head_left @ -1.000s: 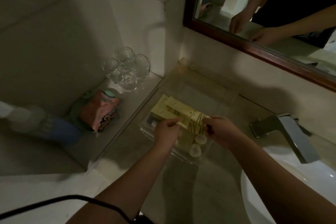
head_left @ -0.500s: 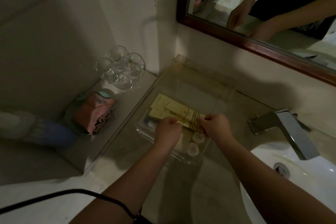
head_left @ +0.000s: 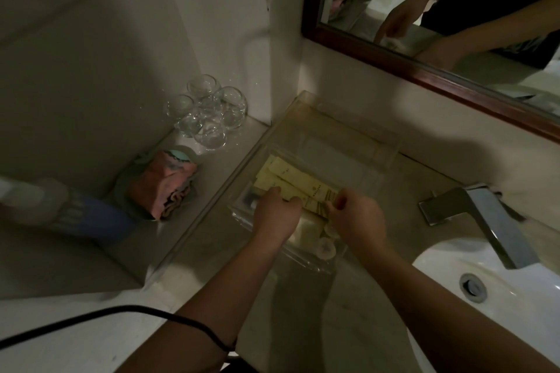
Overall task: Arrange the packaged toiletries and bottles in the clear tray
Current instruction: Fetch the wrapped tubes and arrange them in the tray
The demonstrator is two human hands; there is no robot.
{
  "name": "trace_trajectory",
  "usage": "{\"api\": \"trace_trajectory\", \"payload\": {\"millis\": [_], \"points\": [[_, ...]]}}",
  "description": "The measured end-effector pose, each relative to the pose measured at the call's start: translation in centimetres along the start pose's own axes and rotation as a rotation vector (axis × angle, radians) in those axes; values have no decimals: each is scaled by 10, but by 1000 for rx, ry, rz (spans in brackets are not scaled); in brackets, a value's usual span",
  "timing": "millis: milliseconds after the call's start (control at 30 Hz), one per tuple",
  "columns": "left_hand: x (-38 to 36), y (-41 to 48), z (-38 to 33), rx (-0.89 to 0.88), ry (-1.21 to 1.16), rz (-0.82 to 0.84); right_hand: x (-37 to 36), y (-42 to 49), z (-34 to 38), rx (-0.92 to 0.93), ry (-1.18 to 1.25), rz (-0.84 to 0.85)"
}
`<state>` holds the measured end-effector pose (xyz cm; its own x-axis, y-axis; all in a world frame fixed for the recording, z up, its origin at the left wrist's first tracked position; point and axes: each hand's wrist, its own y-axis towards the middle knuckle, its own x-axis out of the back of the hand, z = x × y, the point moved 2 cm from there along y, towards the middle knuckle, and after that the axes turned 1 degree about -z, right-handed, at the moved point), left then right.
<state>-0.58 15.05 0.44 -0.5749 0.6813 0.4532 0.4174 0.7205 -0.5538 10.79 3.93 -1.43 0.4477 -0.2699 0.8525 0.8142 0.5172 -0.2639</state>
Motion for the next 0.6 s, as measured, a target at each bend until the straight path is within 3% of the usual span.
{"api": "trace_trajectory", "payload": {"millis": [233,600], "points": [[-1,5,-3,7,93,41,-14,9,14,274,-291,-34],[-7,20,-1,-60,382,105,-23,27,23,382,-546,-20]]}}
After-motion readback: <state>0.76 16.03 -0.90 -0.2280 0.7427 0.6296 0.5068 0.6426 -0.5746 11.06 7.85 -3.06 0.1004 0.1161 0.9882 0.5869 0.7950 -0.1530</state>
